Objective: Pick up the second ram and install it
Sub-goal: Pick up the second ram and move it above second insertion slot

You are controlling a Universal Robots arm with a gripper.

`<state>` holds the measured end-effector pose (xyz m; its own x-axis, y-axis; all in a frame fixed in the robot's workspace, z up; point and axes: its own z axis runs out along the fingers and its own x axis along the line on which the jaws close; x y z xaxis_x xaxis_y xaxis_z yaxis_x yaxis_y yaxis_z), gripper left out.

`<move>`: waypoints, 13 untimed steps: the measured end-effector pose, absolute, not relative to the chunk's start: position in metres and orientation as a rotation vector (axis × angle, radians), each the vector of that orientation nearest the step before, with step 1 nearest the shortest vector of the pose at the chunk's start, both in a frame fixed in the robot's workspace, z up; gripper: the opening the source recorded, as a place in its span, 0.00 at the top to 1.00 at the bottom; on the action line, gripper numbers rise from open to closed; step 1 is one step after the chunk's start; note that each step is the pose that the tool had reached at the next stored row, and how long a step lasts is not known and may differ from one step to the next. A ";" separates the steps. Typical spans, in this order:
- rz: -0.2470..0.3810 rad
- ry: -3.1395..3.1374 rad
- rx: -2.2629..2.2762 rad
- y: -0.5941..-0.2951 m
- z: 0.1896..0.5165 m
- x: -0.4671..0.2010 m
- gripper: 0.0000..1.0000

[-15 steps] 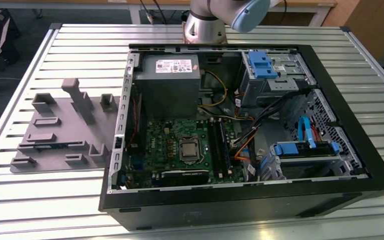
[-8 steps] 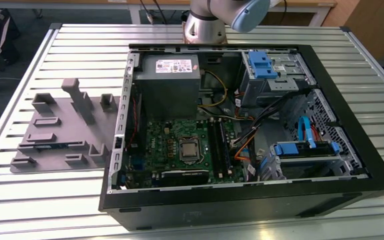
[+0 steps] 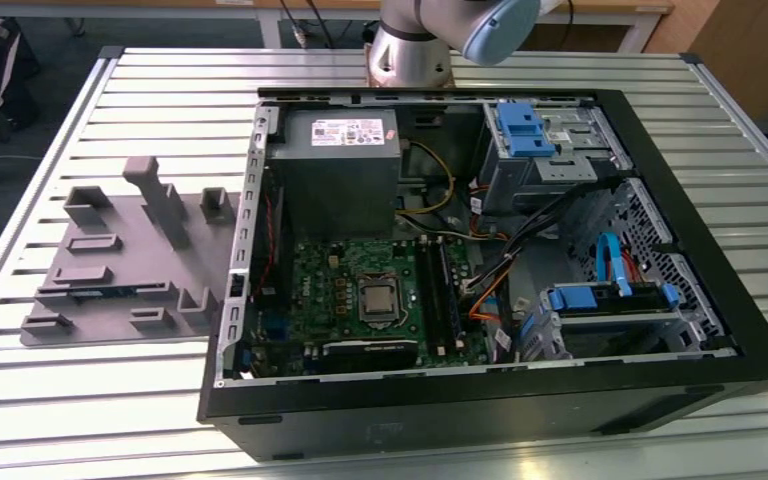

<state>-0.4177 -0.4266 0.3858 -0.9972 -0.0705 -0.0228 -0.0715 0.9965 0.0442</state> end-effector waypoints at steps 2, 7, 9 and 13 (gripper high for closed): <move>0.070 3.117 -0.119 -0.427 0.386 -0.418 0.89; 0.070 3.117 -0.145 -0.427 0.386 -0.418 0.89; 0.070 3.116 -0.155 -0.427 0.386 -0.418 0.89; 0.071 3.115 -0.185 -0.427 0.386 -0.418 0.89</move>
<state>-0.4176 -0.4266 0.3858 -0.9927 -0.1180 -0.0229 -0.1189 0.9919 0.0440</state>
